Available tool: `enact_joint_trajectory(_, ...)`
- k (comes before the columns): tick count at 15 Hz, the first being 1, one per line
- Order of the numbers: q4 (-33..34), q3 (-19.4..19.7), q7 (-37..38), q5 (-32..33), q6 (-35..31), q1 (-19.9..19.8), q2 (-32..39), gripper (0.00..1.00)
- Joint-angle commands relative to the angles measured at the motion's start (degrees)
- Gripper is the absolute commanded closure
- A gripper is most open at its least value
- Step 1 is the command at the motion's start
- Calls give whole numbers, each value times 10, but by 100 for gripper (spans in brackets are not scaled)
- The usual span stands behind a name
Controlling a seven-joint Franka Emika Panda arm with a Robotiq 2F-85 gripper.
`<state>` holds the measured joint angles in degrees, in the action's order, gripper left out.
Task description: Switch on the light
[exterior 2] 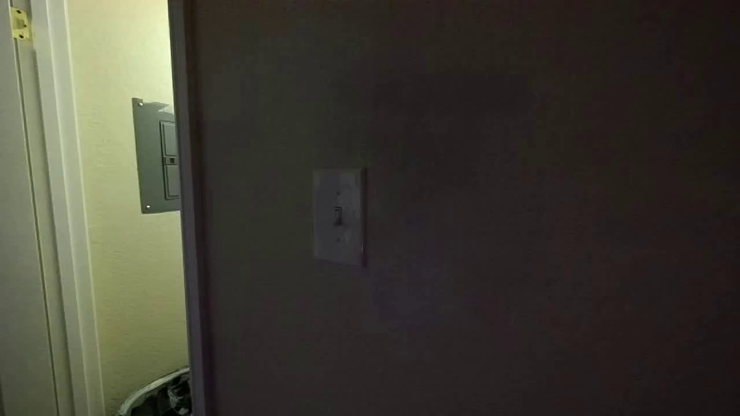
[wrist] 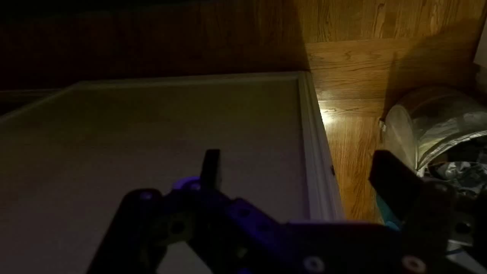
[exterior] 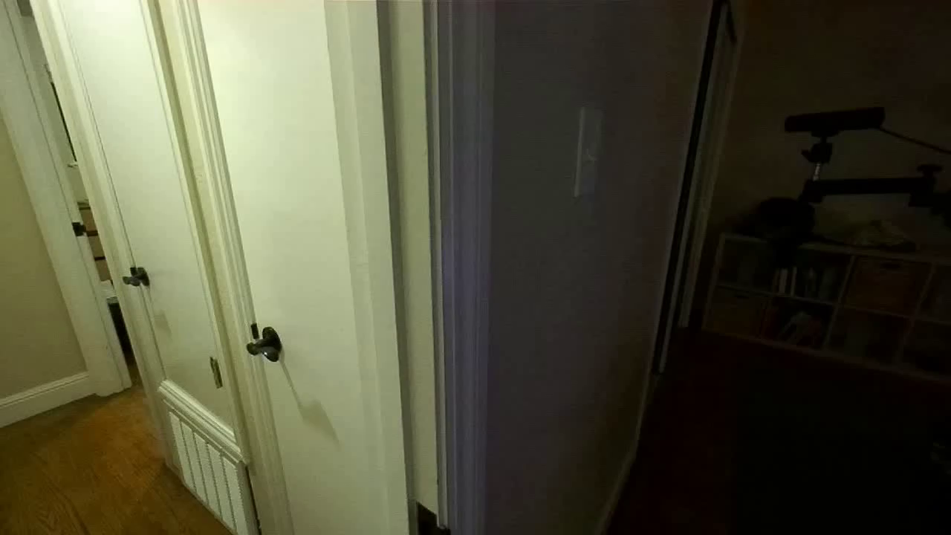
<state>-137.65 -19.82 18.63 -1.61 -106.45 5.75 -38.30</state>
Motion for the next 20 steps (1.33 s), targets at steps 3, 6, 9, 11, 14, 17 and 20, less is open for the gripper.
enact_joint_trajectory(3,2,8,6,6,1,11,3,0)
enact_joint_trajectory(6,2,8,6,6,1,11,3,0)
enact_joint_trajectory(9,-4,12,1,3,-6,13,4,0)
enact_joint_trajectory(11,-13,18,-7,0,-17,14,7,0)
enact_joint_trajectory(14,-44,38,-30,-7,-52,15,12,0)
enact_joint_trajectory(17,-84,55,-52,4,-114,9,25,0)
enact_joint_trajectory(20,-110,79,-87,11,-183,4,55,0)
